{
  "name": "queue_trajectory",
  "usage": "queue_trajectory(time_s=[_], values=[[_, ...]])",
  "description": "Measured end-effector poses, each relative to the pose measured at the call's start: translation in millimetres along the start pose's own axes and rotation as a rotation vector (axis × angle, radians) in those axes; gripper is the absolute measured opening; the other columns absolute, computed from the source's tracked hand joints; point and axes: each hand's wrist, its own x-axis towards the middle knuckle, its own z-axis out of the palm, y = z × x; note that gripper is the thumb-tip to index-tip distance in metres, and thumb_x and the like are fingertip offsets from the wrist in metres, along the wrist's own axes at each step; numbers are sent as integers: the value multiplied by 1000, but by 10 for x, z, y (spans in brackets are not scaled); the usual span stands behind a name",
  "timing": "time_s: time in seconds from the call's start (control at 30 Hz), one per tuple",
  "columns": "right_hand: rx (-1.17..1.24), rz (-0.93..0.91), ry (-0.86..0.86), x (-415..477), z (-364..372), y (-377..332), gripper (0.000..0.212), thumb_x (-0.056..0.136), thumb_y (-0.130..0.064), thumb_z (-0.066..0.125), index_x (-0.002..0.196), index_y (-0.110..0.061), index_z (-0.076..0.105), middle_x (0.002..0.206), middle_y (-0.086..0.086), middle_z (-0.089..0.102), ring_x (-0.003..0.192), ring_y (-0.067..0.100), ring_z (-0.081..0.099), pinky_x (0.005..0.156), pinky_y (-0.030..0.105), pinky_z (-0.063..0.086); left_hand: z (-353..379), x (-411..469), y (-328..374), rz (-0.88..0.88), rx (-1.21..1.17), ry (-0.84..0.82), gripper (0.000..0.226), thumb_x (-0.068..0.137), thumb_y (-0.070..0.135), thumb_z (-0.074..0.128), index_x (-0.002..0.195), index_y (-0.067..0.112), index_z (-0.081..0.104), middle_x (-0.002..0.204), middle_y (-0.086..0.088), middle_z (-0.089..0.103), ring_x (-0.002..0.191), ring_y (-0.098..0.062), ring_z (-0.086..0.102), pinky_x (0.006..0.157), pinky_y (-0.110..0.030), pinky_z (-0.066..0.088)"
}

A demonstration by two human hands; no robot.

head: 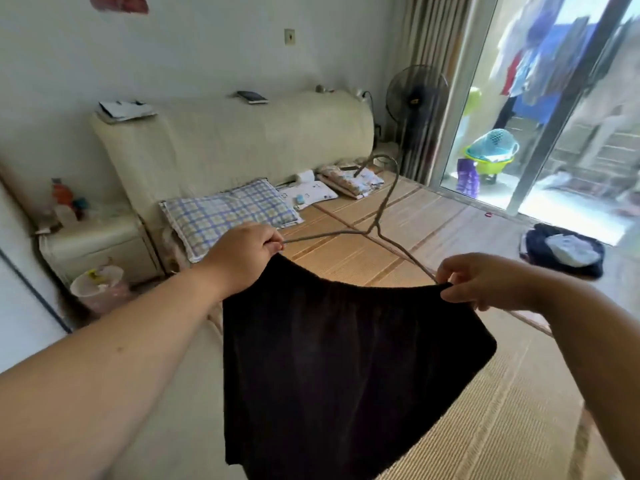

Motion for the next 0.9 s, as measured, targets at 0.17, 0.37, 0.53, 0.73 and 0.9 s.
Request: queue_trajectory(time_s=[0.17,0.37,0.53,0.73,0.9], values=[[42,184,143,-521,-282,1132,15,82,-11,69,77,-24,63,55,-8,58,50,6,51,53,24,40,1053,478,876,61,-98,-158,12,93,22,55,92,20,66,87,5,53,86,-14,49,73,-27,31],[-42,378,280,-699,-313,2302,18,79,-28,68,71,-39,57,70,-10,60,58,0,55,53,20,37,2234,891,1648,49,-83,-308,14,94,23,51,93,18,64,93,0,54,90,-18,50,75,-30,34],[-115,480,318,-568,-70,3086,8,83,-37,61,81,-40,54,81,-11,59,70,6,53,54,22,36,3089,1122,1974,-10,-37,-427,14,95,24,50,92,21,63,92,4,48,88,-16,47,76,-30,35],[-57,610,261,-273,534,3868,4,87,-35,55,86,-38,52,80,-17,55,73,4,52,55,24,41,4032,1065,2020,-50,158,-595,19,95,33,47,94,28,65,98,6,54,97,-16,46,77,-32,40],[101,712,208,59,1057,4410,14,91,-25,53,78,-31,49,78,-11,56,69,6,54,52,22,41,4766,889,1880,-151,184,-770,21,97,28,43,80,27,56,86,9,58,77,-10,55,63,-28,45]])
